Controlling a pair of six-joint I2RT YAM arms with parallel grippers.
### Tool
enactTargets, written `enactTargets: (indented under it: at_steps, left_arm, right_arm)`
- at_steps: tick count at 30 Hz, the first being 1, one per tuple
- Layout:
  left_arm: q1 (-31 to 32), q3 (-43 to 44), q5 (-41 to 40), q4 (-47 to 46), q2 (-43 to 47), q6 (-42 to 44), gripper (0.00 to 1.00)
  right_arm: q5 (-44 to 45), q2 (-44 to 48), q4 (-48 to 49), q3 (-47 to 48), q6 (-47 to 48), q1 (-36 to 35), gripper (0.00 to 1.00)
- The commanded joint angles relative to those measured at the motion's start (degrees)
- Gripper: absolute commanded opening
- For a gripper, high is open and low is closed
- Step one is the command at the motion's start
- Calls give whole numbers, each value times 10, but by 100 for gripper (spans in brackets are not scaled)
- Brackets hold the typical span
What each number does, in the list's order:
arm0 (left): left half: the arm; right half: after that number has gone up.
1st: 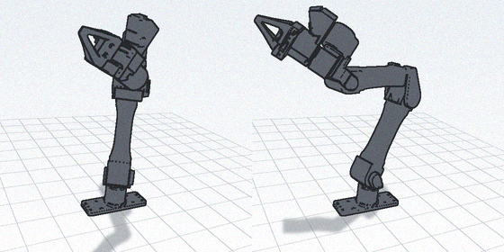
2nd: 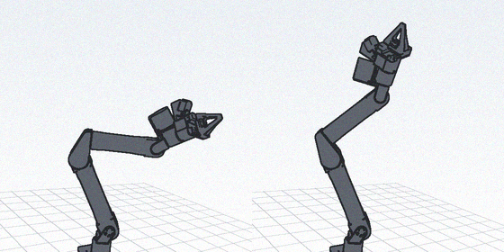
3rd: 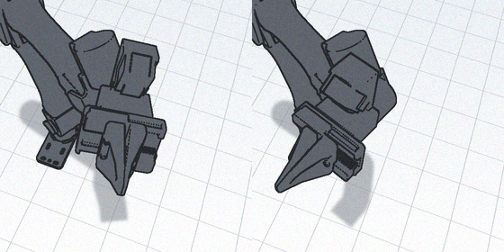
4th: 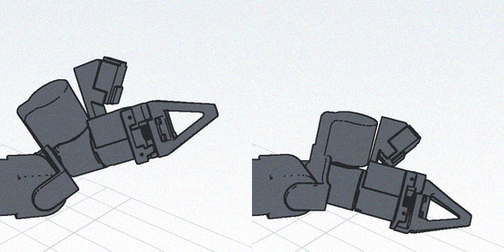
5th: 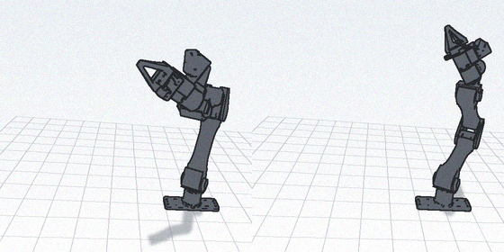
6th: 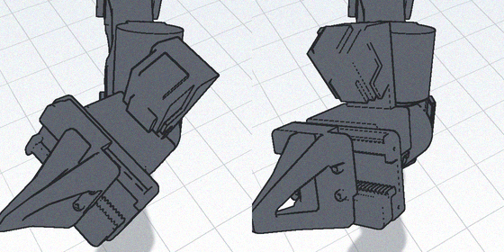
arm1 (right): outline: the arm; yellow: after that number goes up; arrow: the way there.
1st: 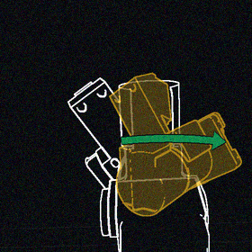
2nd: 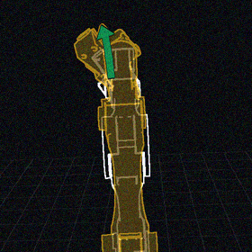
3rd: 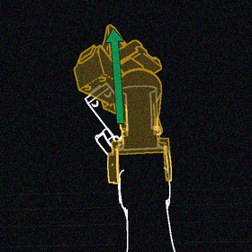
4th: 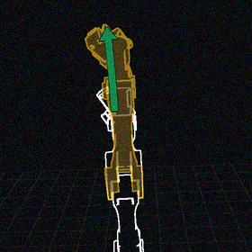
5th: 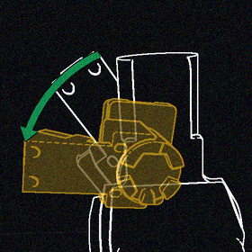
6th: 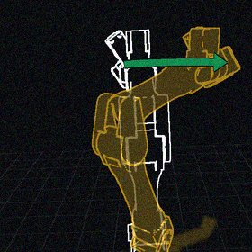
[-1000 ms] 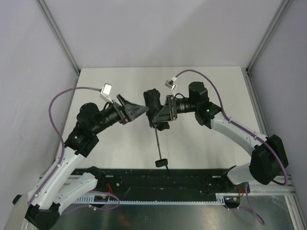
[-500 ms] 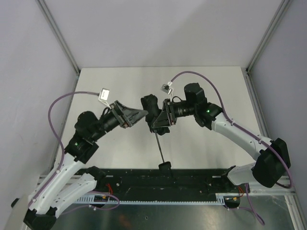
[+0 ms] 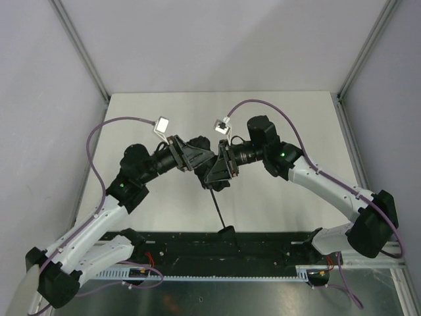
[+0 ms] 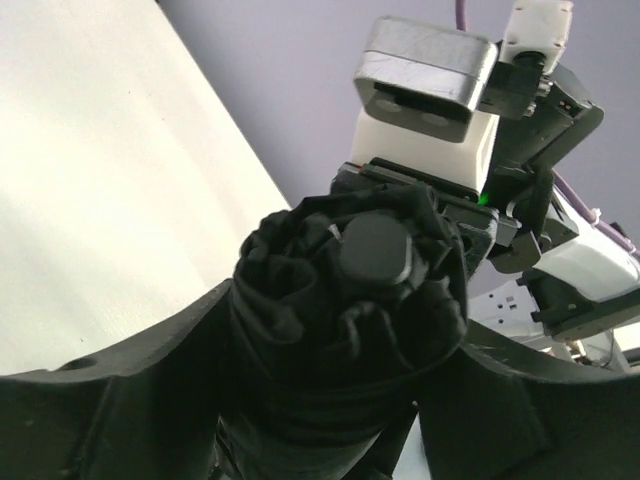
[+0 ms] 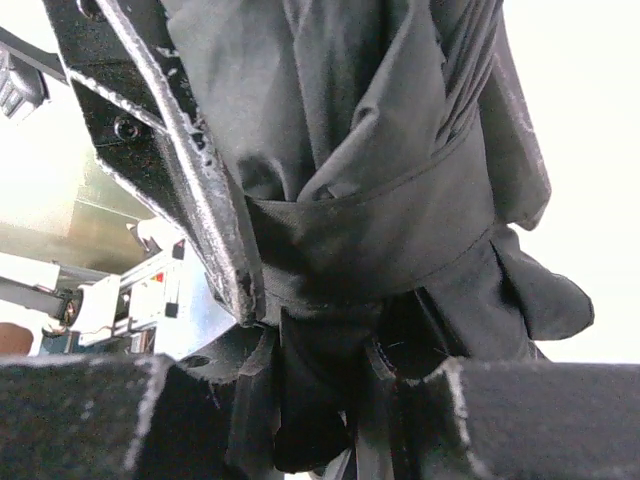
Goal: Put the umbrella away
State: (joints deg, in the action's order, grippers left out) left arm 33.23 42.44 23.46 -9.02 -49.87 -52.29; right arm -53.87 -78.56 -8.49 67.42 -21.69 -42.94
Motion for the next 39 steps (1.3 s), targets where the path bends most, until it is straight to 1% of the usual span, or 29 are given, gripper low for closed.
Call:
enactTargets:
  at_steps: [1,2,3,4,5,6,7,8,9,10,11,15,17,19,22,26,28,31,32,34,37,39]
  left_arm:
    - [3,22,15,-63,-9,34,56]
    - [3,25,14,-63,-8,46,47]
    - [3,29,13,-64,-6,59,39]
    - [3,35,12,-64,-2,75,32]
    - [2,39,10,-64,2,91,26]
    - [2,43,5,-64,8,109,23]
    - [1,47,-1,-63,14,127,22]
    - [1,52,-11,-63,20,147,21]
    - [0,60,-23,-59,26,174,19]
    - [0,71,-35,-47,30,202,18]
    - [-1,83,-49,-35,34,230,17]
    - [-1,119,-96,-8,45,332,15]
    - [2,135,-101,-7,42,381,17]
    - [10,141,-102,-7,33,431,17]
    - [23,137,-120,-15,14,492,18]
    - [53,80,-149,-92,-5,564,18]
    - [81,27,-188,-148,-18,595,18]
    - [127,-77,-265,-248,-40,593,16]
    - [149,-119,-298,-294,-49,588,15]
    - [182,-191,-350,-372,-69,563,15]
    - [198,-268,-375,-441,-89,495,16]
    - [200,-302,-381,-467,-100,468,16]
  right_arm:
    - [-22,23,5,36,37,-7,0]
    - [-19,24,-5,36,42,-7,3]
    - [-11,26,-16,35,48,-7,10]
    - [1,28,-27,36,54,-7,18]
    - [18,31,-40,36,60,-6,29]
    - [44,34,-55,35,65,-4,40]
    - [75,37,-69,35,70,-1,63]
    - [112,40,-84,35,74,5,78]
    - [155,44,-96,35,76,14,88]
    - [189,48,-109,35,77,26,94]
    - [216,54,-122,35,78,41,96]
    - [324,93,-166,29,92,101,99]
    - [390,117,-186,25,111,115,99]
    - [426,135,-201,22,127,123,99]
    - [432,156,-213,13,141,127,99]
    - [415,190,-201,-34,146,127,99]
    - [414,203,-193,-62,141,127,99]
    - [404,219,-174,-103,130,127,99]
    - [398,224,-166,-116,127,127,99]
    - [387,229,-159,-136,126,127,99]
    - [383,235,-160,-152,127,128,99]
    - [385,240,-159,-162,128,128,99]
